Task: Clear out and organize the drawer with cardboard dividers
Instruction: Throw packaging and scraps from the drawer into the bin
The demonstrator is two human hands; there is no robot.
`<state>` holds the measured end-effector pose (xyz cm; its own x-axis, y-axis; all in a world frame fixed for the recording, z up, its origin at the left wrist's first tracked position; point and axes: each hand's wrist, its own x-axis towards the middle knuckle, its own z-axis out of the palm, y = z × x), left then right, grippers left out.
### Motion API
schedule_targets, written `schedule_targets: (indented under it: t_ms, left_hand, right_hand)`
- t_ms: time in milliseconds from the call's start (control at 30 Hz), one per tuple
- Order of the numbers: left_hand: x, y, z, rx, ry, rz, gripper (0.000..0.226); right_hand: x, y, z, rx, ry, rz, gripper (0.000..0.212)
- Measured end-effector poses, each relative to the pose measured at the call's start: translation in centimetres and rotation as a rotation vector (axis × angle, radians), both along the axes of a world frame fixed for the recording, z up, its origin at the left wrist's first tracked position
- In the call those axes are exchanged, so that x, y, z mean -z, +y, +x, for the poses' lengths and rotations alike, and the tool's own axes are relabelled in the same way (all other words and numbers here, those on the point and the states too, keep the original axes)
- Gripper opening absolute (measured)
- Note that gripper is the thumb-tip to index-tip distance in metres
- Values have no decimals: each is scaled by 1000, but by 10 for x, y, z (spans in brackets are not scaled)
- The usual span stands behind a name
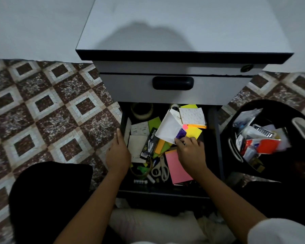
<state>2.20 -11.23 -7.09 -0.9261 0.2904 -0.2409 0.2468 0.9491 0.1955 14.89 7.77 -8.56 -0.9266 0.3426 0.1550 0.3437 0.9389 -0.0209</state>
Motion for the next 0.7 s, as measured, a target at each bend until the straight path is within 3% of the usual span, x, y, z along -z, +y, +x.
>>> schedule_targets:
  t_ms: [167,300,433,500,600,700]
  left_hand:
    - [-5,-5,6,41,63,-14,65]
    - [-4,3,17,187,156,140,61]
    - [-6,27,37,351,-47,253,59]
    - [2,35,42,424,-150,248,51]
    - [10,37,45,508,-185,234,50]
    - [9,37,38,358,-120,293,41]
  right_hand:
    - [-1,0,18,27,15,77,39]
    - [-3,5,34,38,44,123,36]
    - [1,4,48,59,-102,113,34]
    - [-2,2,53,59,-219,32,24]
    - [-9,-3,55,64,-403,-231,32]
    - [-11,-4,52,224,-294,-463,35]
